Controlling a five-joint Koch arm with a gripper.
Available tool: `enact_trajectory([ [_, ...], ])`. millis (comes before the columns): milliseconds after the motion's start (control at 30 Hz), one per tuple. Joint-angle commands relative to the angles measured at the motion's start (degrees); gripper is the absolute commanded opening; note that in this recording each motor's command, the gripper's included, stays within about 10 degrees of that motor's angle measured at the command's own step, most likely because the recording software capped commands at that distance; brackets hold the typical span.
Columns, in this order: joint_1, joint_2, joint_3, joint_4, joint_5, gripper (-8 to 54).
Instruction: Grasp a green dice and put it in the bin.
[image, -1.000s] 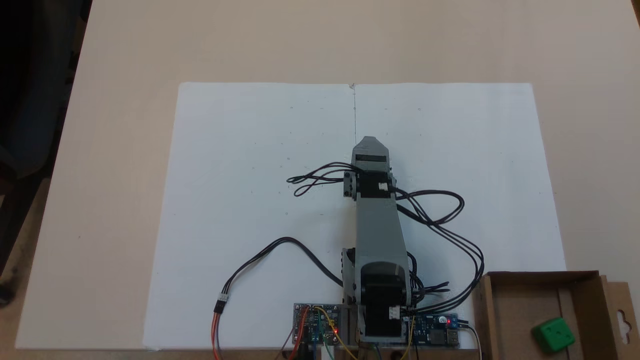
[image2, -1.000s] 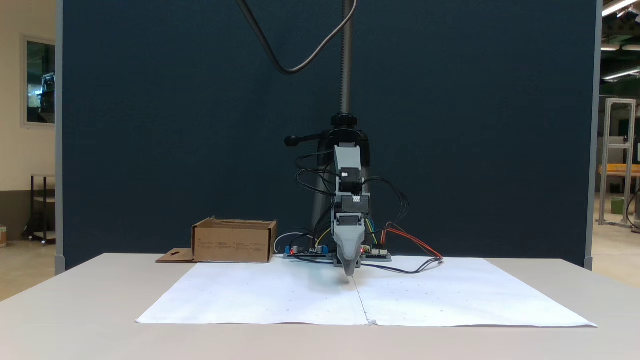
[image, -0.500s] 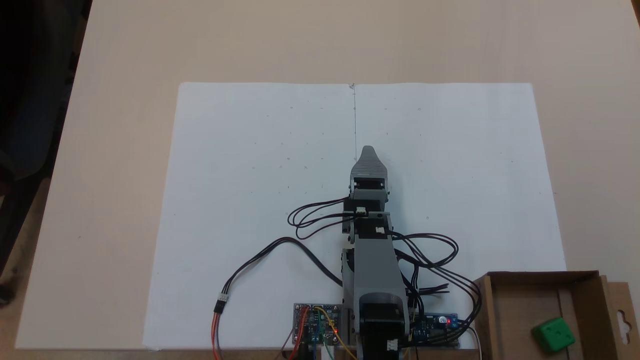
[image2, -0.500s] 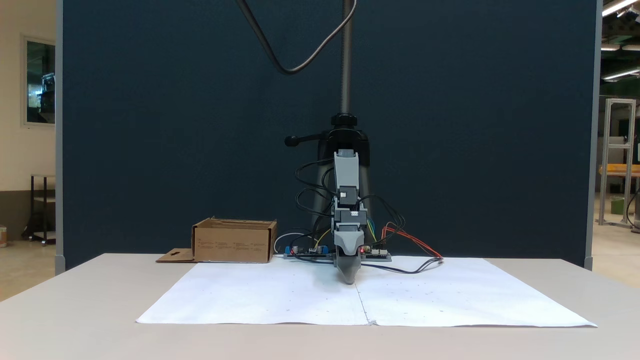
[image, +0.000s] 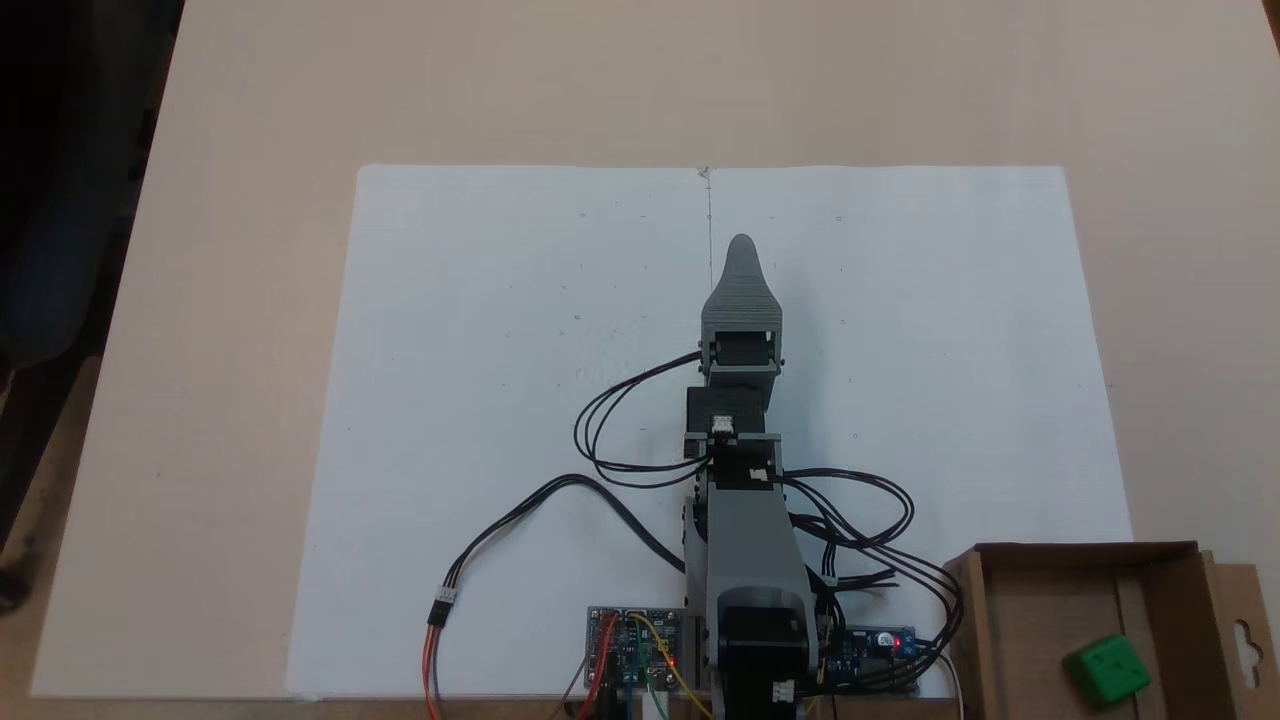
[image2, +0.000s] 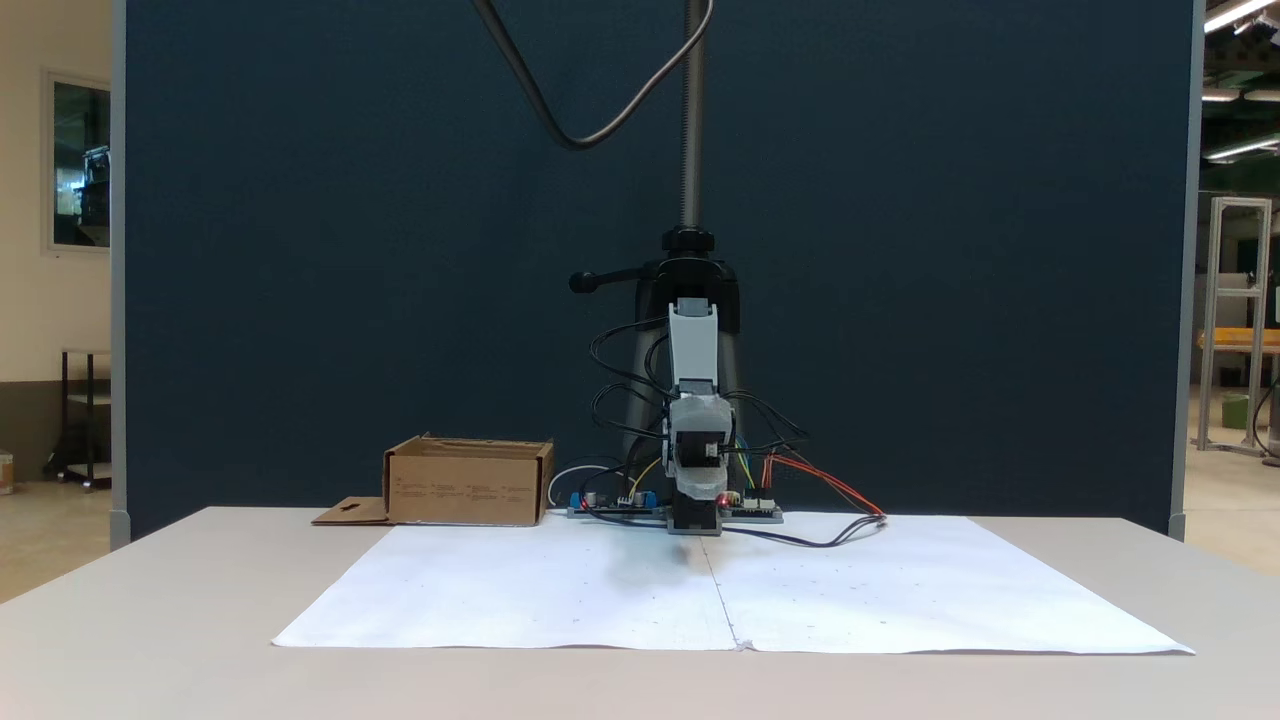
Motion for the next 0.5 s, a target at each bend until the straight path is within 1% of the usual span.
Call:
enact_trajectory([
  [0, 0.7, 6.4, 10.0, -10.0, -4.0, 45.5],
  [467, 0.3, 6.4, 10.0, -10.0, -3.8, 45.4],
])
